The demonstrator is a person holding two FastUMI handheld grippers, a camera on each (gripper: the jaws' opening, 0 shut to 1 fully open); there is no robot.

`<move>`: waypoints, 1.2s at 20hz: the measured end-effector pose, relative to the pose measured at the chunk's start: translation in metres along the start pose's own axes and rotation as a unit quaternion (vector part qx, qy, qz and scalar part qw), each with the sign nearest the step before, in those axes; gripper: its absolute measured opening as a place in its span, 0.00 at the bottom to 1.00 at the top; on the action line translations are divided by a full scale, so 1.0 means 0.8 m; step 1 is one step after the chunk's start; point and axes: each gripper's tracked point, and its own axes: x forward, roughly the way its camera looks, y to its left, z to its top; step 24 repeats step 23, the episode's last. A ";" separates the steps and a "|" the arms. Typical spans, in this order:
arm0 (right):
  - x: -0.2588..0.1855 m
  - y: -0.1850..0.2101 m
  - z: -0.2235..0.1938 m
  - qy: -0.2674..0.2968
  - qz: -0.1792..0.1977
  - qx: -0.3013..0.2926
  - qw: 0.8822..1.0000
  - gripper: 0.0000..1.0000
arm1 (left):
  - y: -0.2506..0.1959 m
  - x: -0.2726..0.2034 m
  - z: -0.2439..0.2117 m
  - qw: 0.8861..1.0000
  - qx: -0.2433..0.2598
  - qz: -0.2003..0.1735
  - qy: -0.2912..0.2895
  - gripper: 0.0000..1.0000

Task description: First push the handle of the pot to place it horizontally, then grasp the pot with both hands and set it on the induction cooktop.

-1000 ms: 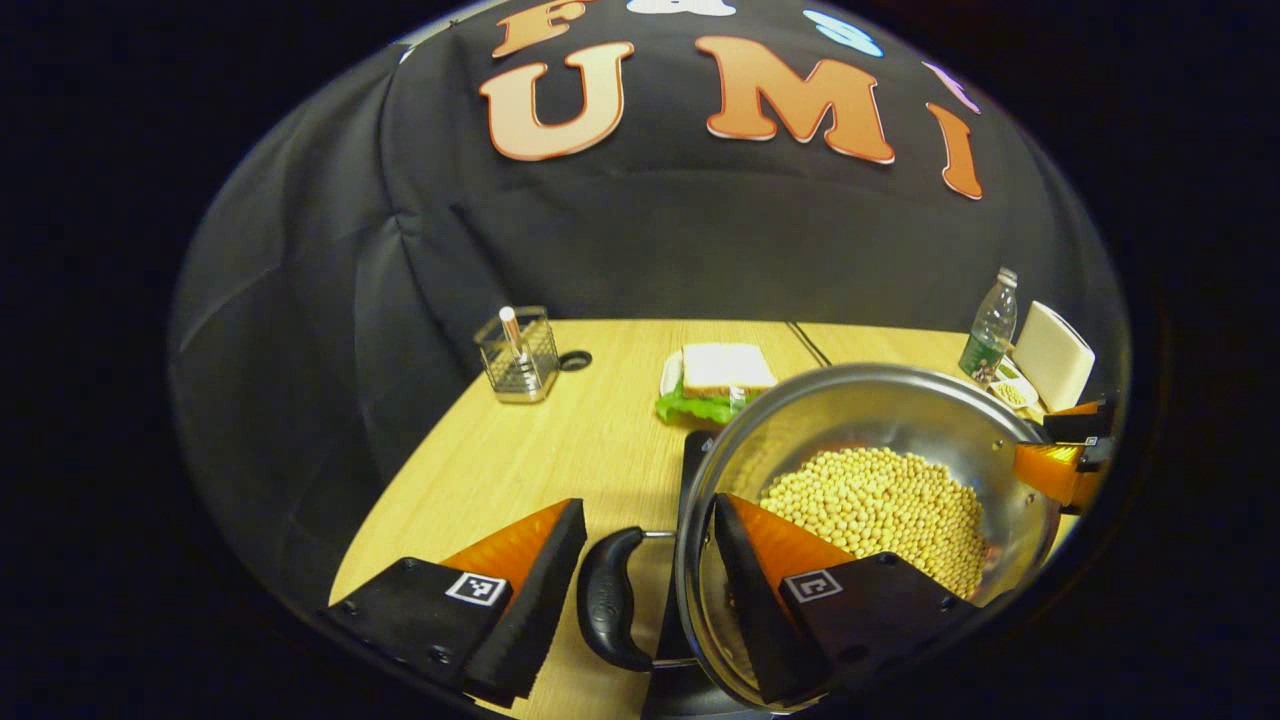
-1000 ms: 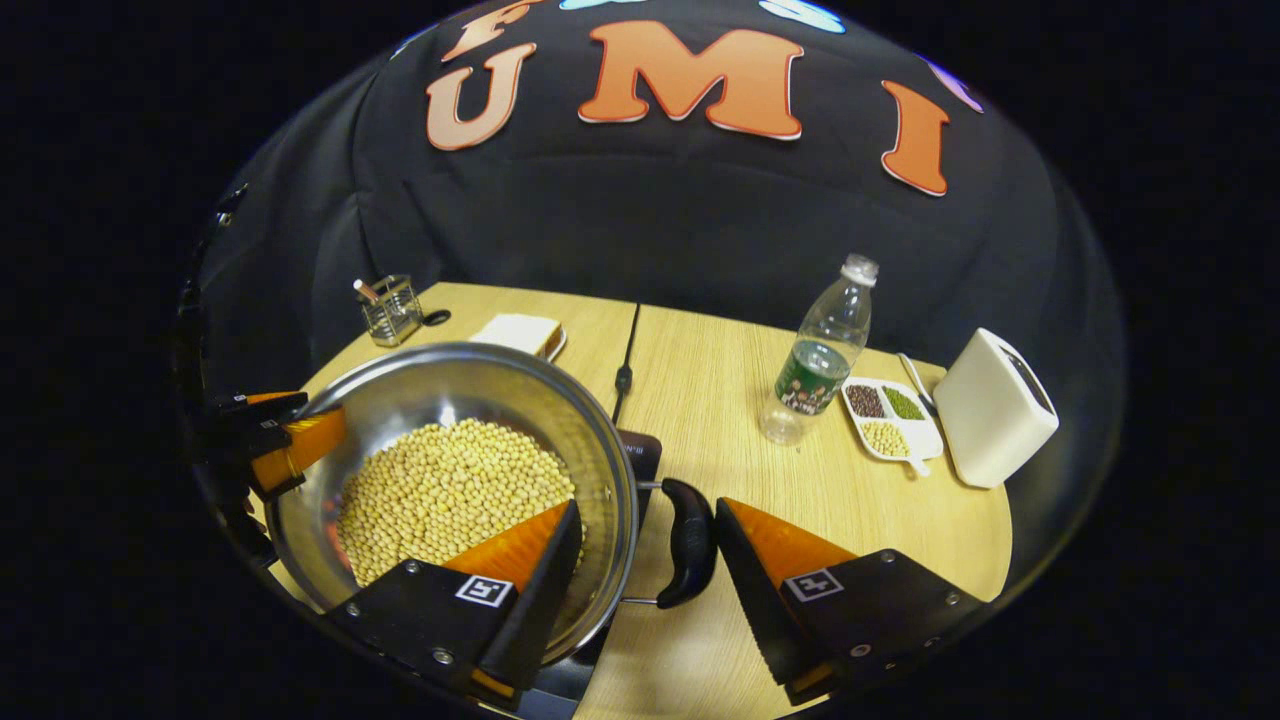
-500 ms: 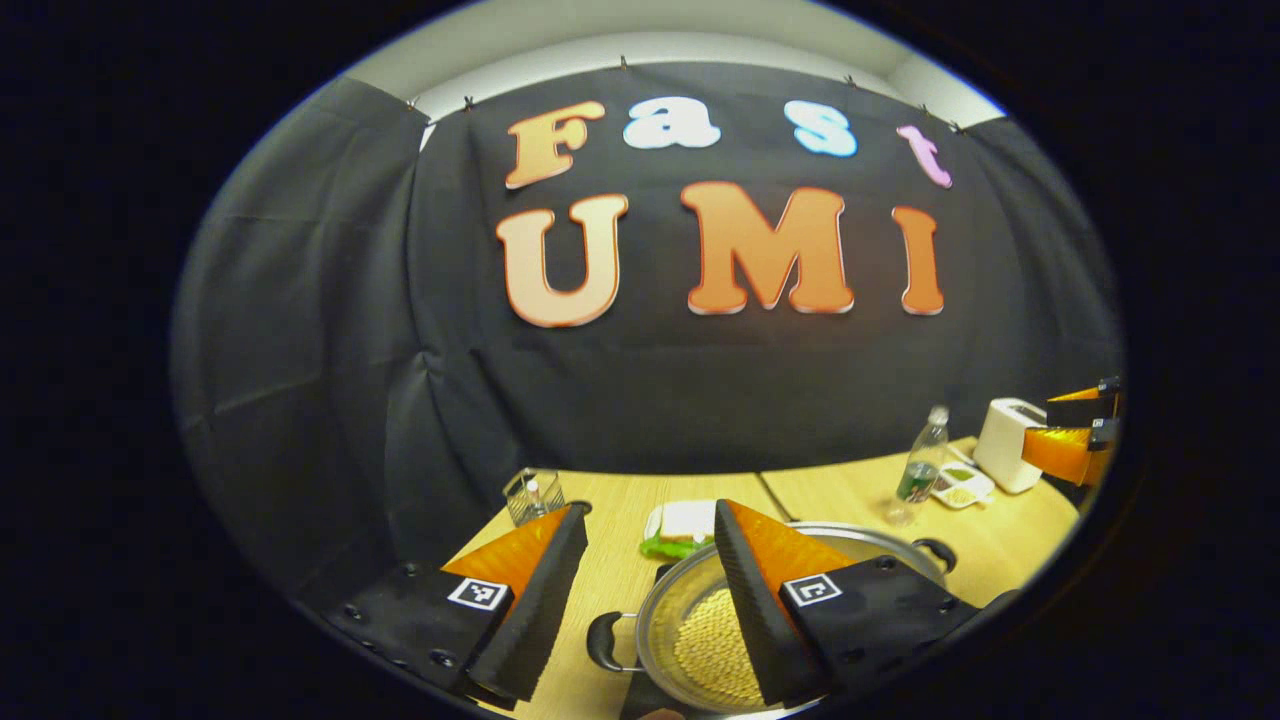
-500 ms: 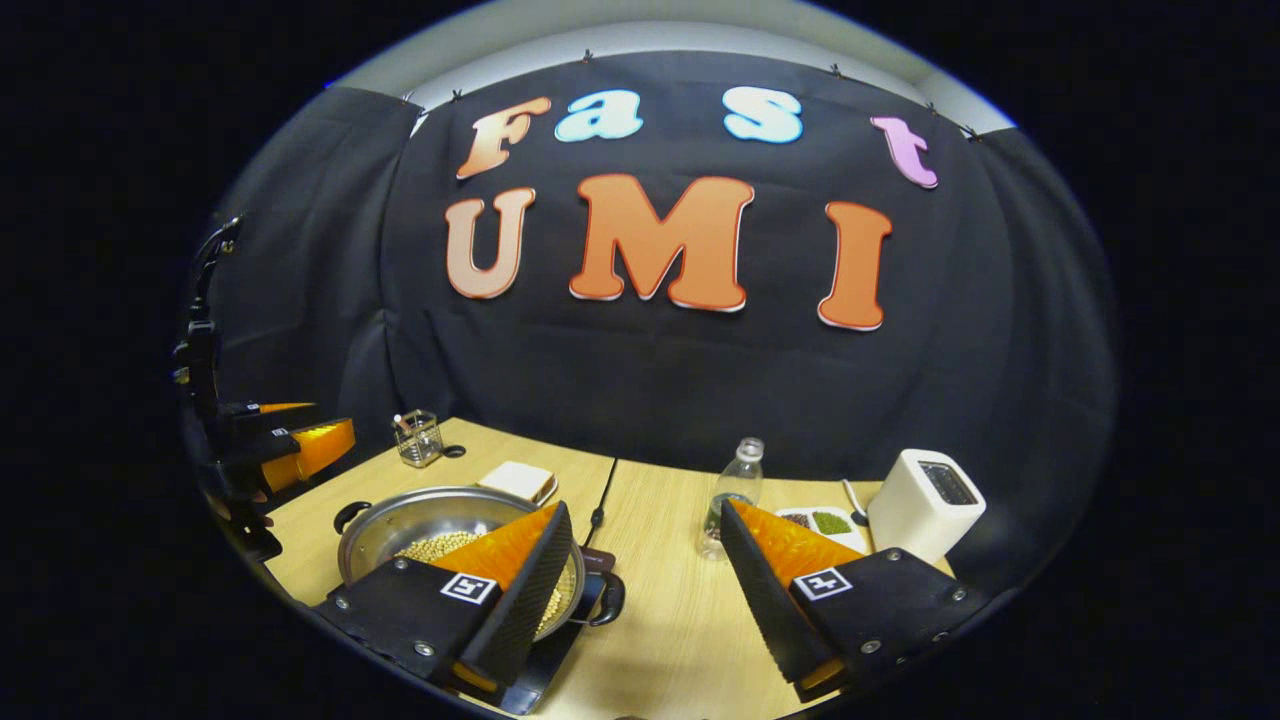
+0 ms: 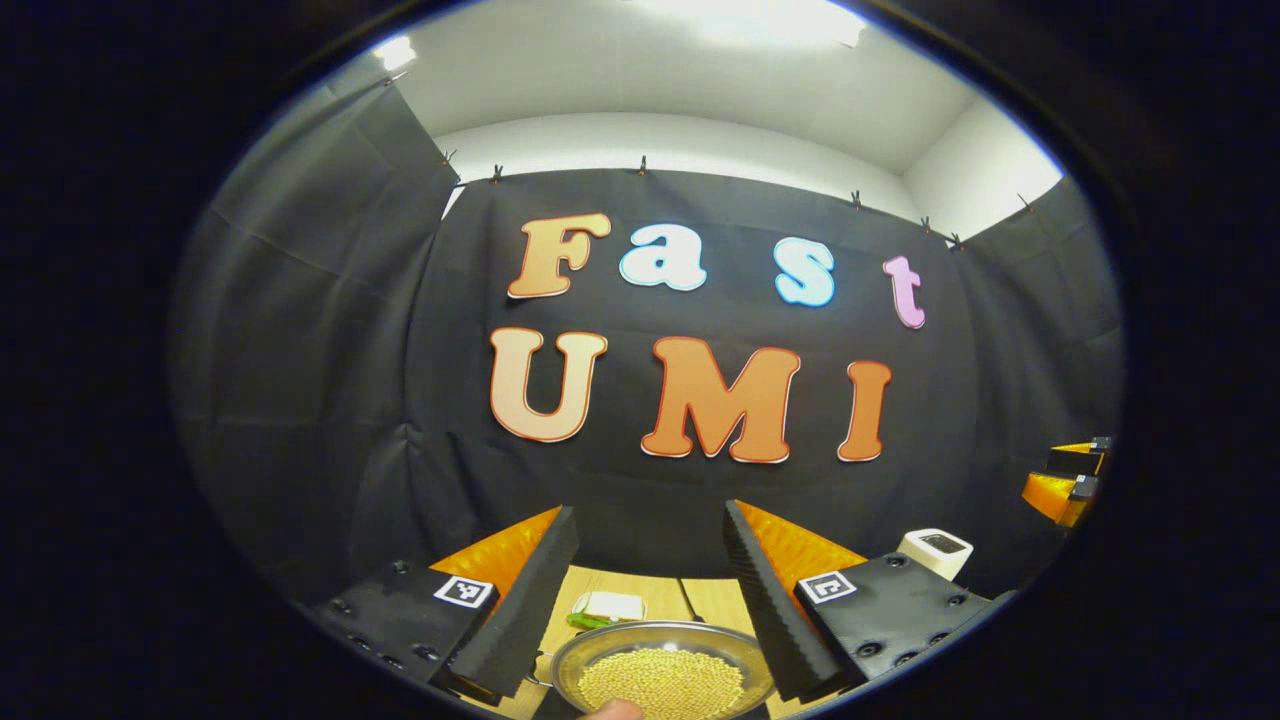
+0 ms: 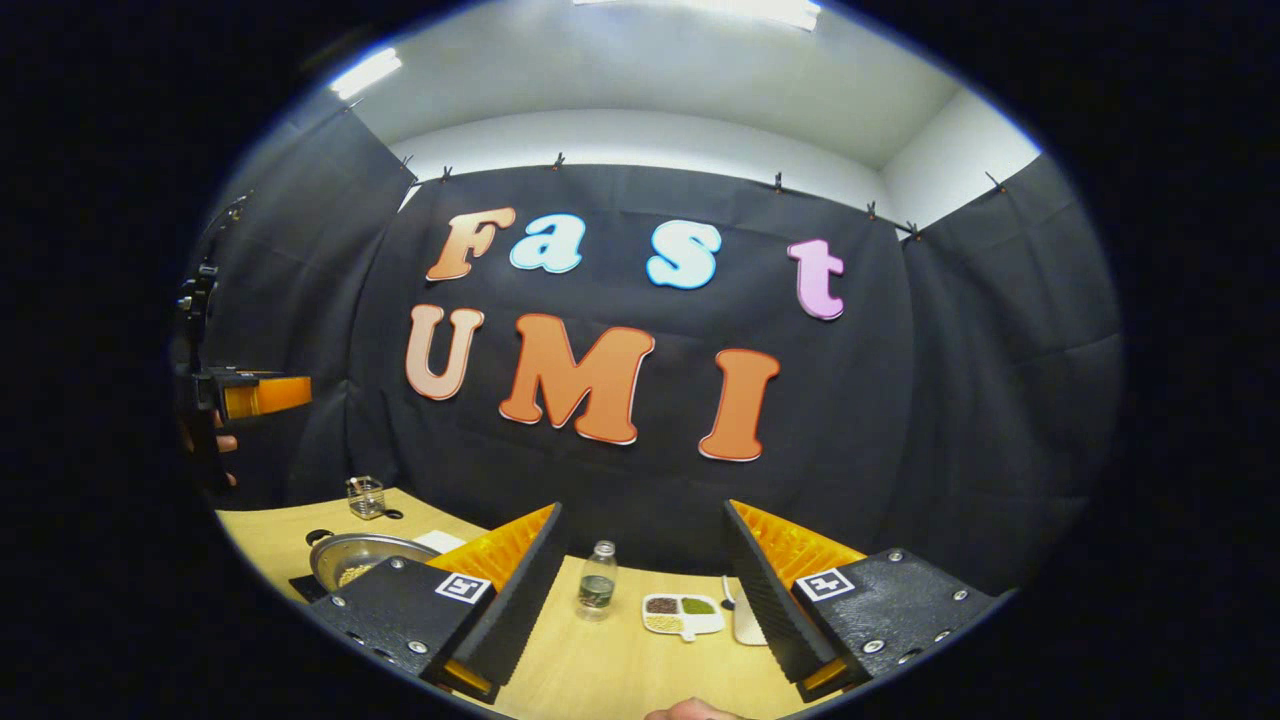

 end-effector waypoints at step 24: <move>-0.067 -0.085 0.093 -0.076 -0.033 0.006 0.997 0.95 | -0.060 -0.075 0.106 0.997 0.016 -0.026 -0.073 0.92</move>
